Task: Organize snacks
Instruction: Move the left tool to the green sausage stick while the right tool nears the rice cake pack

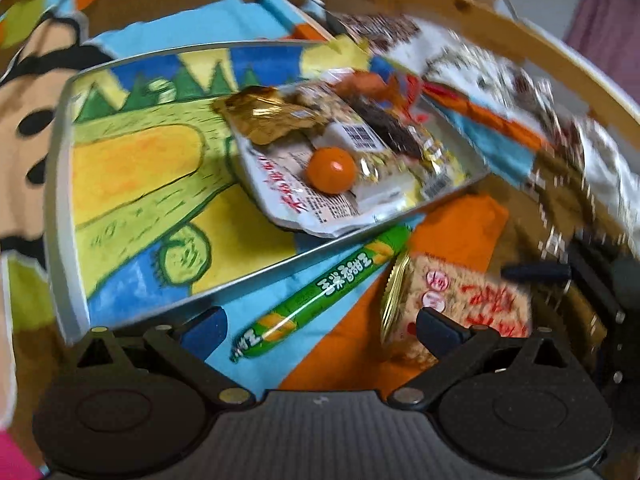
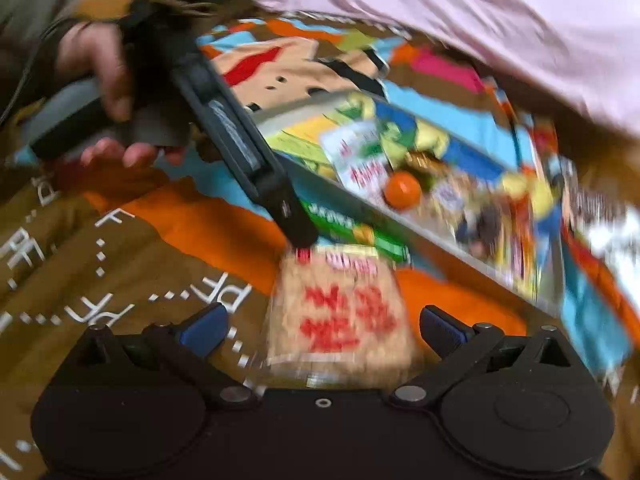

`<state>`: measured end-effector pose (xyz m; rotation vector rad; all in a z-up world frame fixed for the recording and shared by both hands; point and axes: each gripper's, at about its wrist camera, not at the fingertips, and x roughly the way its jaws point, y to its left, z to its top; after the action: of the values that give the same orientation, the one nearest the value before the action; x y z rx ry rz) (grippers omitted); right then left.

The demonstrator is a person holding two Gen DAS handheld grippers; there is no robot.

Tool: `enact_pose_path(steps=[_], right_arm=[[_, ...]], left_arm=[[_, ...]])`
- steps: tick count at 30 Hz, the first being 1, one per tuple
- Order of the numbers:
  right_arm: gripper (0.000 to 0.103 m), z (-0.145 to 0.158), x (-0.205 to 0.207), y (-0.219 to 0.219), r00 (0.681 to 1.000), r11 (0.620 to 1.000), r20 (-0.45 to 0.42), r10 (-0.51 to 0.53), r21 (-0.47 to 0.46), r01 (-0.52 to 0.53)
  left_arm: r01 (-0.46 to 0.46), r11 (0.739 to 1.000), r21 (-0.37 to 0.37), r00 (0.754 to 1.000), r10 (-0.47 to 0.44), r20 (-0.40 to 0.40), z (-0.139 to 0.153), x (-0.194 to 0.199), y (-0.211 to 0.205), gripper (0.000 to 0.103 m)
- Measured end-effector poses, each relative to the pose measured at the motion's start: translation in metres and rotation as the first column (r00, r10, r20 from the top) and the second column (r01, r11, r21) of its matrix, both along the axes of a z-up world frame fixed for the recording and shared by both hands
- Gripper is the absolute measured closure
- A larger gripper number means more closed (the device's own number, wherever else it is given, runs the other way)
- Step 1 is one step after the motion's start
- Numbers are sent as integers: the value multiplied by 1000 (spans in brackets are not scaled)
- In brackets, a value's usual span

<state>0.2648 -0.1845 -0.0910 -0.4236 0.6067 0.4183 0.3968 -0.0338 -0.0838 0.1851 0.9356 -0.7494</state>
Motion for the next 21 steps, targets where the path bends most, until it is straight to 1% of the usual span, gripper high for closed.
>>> enact_pose_path(steps=[1,3,5,6,7,8,10,12,15,17,18,19,20,21], right_arm=[[1,0,2,0,1000,1000,6,19,-3,-19],[6,0,10,-3,999,999,-34,37,13,-37],[16,3,17,-8,996,999,-81,30,37,-27],[20,5,19,-9,996,999,-90,29,31,-26],[27,7,19,-10,995,999,-92,33,24,-31],[28,10,19,-12,995,999,-95,36,20,-34],[29,13,18,-18,992,999,-118,40,31,-36],[30,14,14,-24,990,999,-137,41,31,-38],[30,20,6,-34,985,999,-167,47,-1,-48],[29,25,1,-43,982,999,-183,43,-18,-47],[29,27,-2,-47,981,998,-190,46,-26,-52],[26,28,-3,-49,980,998,-191,47,-32,-54],[21,28,-5,-51,980,998,-192,44,-40,-52],[19,27,-6,-53,981,998,-191,35,-48,-45]], left_arm=[[21,1000,20,1000,-21,-10,-1,2,-4,1],[34,999,28,999,-34,-31,-4,6,-8,1],[22,1000,4,998,-22,-60,-5,11,-6,1],[16,1000,-4,997,-16,-69,-6,12,-5,1],[14,1000,-6,997,-14,-76,-7,12,-4,1],[10,1000,-6,996,-11,-86,-6,12,-5,1],[-6,1000,-20,993,4,-119,-5,12,-5,1],[-11,1000,-14,988,9,-154,-3,10,-9,1],[15,1000,1,975,-15,-224,-2,6,-18,1],[38,999,9,968,-35,-247,0,-2,-26,1],[52,999,13,966,-47,-256,1,-5,-29,1],[62,998,24,967,-54,-249,2,-8,-32,1],[70,997,35,972,-61,-229,5,-11,-35,1],[72,997,41,976,-62,-207,7,-12,-37,1]])
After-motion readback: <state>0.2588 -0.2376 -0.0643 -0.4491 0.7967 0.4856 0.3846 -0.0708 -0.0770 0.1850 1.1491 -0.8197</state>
